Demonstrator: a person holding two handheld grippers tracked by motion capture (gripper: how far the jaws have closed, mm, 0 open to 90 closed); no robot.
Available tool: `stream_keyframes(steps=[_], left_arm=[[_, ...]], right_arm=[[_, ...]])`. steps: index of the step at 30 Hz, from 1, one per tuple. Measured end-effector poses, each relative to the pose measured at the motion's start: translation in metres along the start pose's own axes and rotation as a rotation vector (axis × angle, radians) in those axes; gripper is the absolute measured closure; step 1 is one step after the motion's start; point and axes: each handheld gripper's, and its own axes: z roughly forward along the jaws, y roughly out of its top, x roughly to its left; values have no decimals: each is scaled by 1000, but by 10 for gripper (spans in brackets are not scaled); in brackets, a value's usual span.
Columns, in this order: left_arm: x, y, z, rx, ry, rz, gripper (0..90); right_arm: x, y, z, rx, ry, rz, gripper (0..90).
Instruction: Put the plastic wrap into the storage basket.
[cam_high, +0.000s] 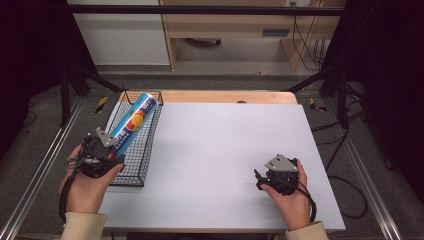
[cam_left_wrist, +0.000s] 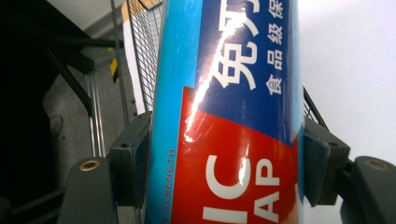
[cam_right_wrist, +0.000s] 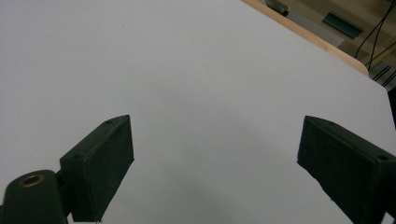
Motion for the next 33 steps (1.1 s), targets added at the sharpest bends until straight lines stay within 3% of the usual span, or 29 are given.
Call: stream_keyframes(steps=[3, 6, 12, 22, 33], left_arm=[[-1, 6, 6, 52, 7, 8, 310], [1, 11, 11, 87, 5, -11, 312], [3, 15, 19, 135, 2, -30, 312], [7, 16, 43, 266, 17, -50, 313], [2, 19, 52, 328, 26, -31, 314]], right_arm=[[0, 0, 1, 7, 5, -3, 110], [0, 0, 0, 2, 8, 0, 109], [0, 0, 1, -2, 23, 7, 110], [-1, 1, 2, -10, 61, 18, 111], [1, 1, 2, -6, 73, 13, 112]])
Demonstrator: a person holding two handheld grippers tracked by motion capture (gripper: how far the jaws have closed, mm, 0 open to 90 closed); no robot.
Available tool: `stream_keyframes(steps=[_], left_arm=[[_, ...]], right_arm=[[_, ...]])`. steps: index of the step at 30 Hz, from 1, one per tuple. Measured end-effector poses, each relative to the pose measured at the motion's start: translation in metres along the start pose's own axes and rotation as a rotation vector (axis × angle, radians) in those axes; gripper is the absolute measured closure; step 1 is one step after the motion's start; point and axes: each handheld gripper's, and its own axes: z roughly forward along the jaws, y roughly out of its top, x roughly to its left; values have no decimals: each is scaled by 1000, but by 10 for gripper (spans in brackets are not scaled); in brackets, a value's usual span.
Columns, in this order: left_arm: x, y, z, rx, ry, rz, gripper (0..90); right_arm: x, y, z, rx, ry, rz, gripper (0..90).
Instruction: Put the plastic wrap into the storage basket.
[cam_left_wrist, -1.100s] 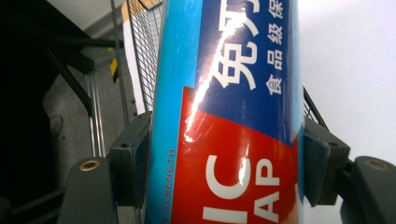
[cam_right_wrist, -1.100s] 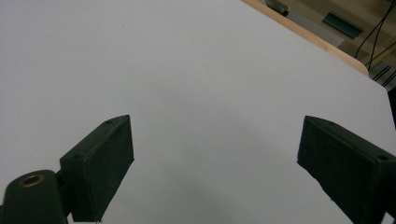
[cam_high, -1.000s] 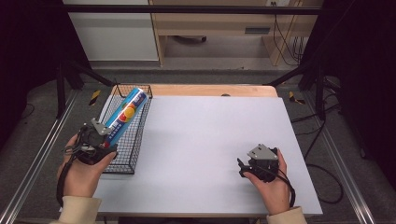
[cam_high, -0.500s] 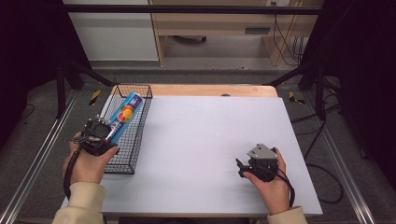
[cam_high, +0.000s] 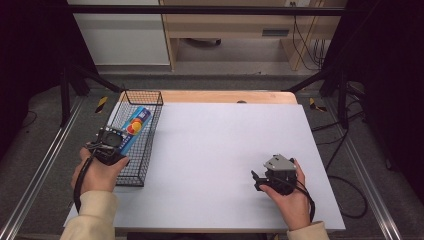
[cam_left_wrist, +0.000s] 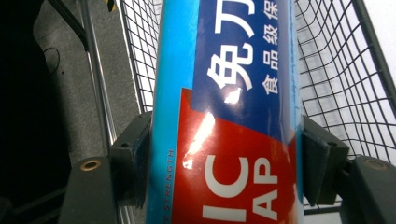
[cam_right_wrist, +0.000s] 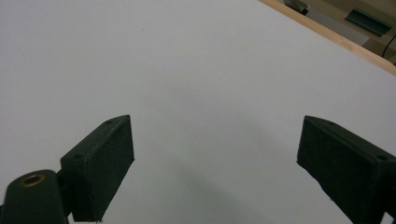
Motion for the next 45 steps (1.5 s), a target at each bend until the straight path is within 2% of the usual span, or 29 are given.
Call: stream_keyframes(steps=[10, 13, 15, 20, 21, 28, 41, 45], left_arm=[[-3, 6, 12, 66, 16, 24, 314], [-4, 7, 16, 85, 17, 40, 314], [-7, 8, 18, 107, 33, 62, 314], [-6, 10, 19, 112, 24, 68, 314], [-7, 12, 20, 132, 23, 87, 314], [-9, 16, 24, 173, 36, 125, 313], [-10, 17, 26, 182, 44, 134, 310], [-12, 16, 26, 177, 59, 143, 308]], right_arm=[[0, 0, 1, 2, 5, 0, 111], [0, 0, 1, 5, 5, -2, 112], [0, -1, 2, 11, 8, -3, 111], [-1, -1, 2, 11, 8, -3, 111], [0, -1, 2, 17, 11, -5, 111], [0, -2, 3, 20, 13, -7, 111], [1, -1, 3, 25, 15, -16, 111], [1, -2, 3, 26, 13, -14, 111]])
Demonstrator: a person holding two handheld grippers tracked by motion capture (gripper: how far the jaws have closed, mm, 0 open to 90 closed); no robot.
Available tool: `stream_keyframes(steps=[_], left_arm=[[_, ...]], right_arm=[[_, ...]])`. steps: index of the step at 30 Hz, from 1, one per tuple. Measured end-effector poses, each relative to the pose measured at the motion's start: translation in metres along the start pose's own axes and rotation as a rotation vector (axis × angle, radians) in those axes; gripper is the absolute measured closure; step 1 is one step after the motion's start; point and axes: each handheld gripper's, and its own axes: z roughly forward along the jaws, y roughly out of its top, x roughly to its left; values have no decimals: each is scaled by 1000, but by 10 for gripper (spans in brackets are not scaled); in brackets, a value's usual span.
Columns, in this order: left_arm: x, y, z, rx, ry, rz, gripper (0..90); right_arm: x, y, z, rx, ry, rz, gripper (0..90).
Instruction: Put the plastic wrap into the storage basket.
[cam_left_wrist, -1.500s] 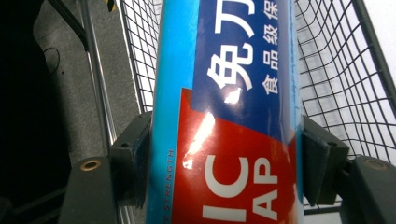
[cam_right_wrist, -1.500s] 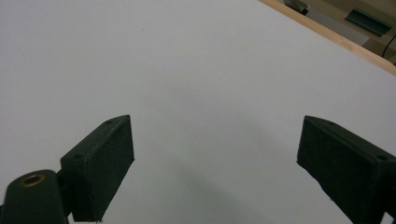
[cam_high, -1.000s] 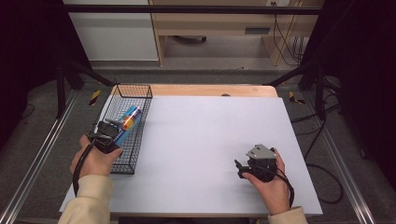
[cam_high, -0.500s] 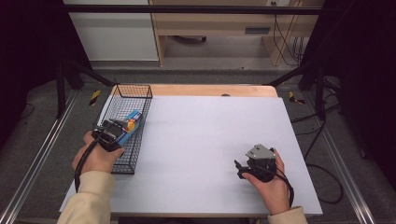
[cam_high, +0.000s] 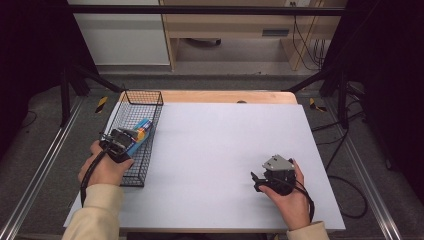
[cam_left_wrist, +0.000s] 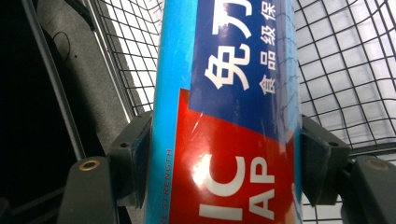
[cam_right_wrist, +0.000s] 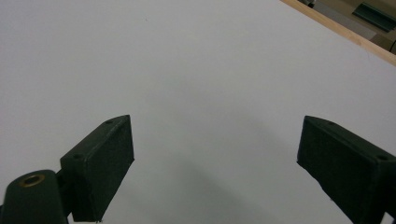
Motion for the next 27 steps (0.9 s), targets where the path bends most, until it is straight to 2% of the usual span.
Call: stream_keyframes(steps=[6, 10, 12, 14, 16, 17, 18, 19, 21, 23, 24, 25, 26, 27], left_arm=[[0, -1, 0, -11, 0, -6, 306], [0, -2, -3, -39, -4, -14, 293], [2, -5, -9, -101, 1, -37, 260], [3, -7, -12, -121, 5, -49, 210], [5, -10, -19, -176, 4, -72, 186], [5, -12, -26, -216, 5, -76, 151], [4, -14, -29, -236, 7, -79, 138], [4, -14, -29, -236, 7, -79, 129], [2, -16, -38, -279, 9, -83, 123], [-1, -19, -45, -313, -1, -83, 120], [-4, -21, -52, -353, -19, -89, 114], [-4, -21, -52, -353, -19, -89, 112], [-6, -23, -59, -386, -29, -85, 108], [-6, -23, -59, -386, -29, -85, 103]], right_arm=[[0, 0, 0, 3, -2, -2, 110], [0, 0, 0, 5, -1, -3, 109], [1, 0, 1, 3, 3, -9, 109], [1, 0, 1, 5, 3, -6, 109], [1, 0, 0, 3, 4, -7, 108], [1, 0, 1, 6, 1, -6, 107], [1, 0, 1, 7, 1, -6, 107], [1, 0, 1, 7, 1, -6, 107], [0, 0, 0, 5, -1, -8, 106], [1, 0, 0, 4, -2, -10, 102], [1, 0, 0, 6, -3, -11, 99], [1, 0, 0, 6, -3, -11, 99], [2, 0, 0, 2, -8, -11, 97], [1, 0, -1, -2, -10, -12, 94]])
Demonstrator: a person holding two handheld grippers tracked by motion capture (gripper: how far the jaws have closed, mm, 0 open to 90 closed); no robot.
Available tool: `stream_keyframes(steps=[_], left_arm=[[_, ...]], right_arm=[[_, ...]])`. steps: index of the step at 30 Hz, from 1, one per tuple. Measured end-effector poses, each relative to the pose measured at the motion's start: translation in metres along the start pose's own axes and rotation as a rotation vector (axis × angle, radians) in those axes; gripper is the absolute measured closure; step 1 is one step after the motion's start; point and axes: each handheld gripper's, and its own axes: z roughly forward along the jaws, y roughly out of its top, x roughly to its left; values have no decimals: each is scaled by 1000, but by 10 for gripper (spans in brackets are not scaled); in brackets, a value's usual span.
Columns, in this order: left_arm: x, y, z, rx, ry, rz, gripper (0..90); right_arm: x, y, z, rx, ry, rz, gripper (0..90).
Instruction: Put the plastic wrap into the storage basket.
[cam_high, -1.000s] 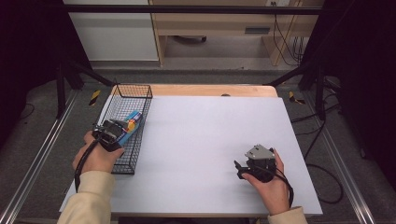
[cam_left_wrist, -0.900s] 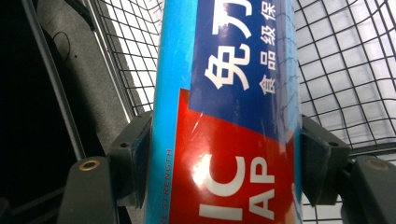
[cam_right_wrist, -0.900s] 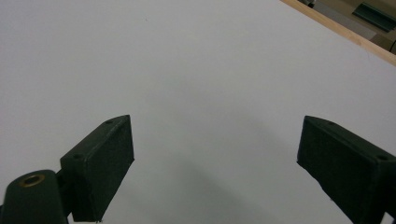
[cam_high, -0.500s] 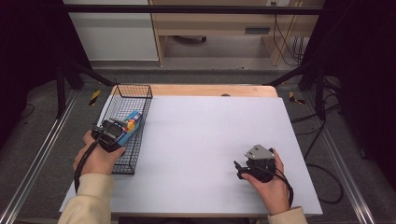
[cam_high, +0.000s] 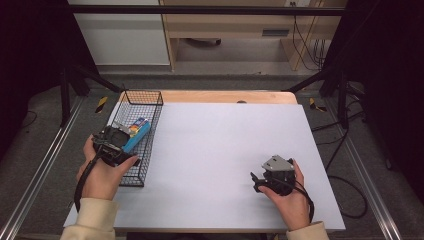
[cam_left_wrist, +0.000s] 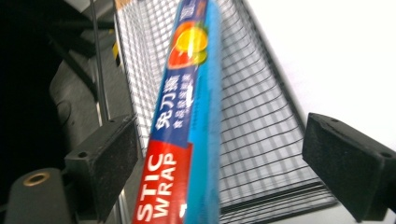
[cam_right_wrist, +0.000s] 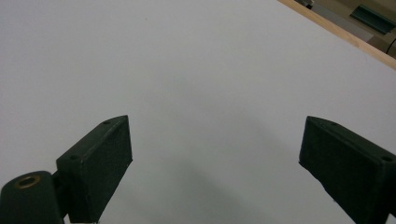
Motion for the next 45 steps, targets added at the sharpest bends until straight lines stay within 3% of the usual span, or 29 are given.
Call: stream_keyframes(steps=[9, 14, 17, 23, 29, 34, 45], left_arm=[[-11, 4, -25, -139, -79, -6, 87], [-20, 7, -35, -208, -122, 23, 61], [-30, 12, -38, -247, -169, 57, 47], [-43, 17, -38, -267, -191, 89, 46], [-64, 27, -37, -288, -242, 136, 46], [-75, 33, -38, -315, -252, 154, 47], [-106, 45, -31, -376, -350, 220, 47]], right_arm=[[-1, 0, 0, 0, -7, 10, 72], [-1, 0, -1, -4, -11, 7, 63], [-2, 0, -1, -7, -16, 2, 58], [-2, 0, -2, -9, -15, -2, 48], [-5, -2, -4, -14, -23, 0, 46], [-10, -4, -6, -10, -33, 10, 46], [-17, -14, -11, 7, -45, 61, 46]])
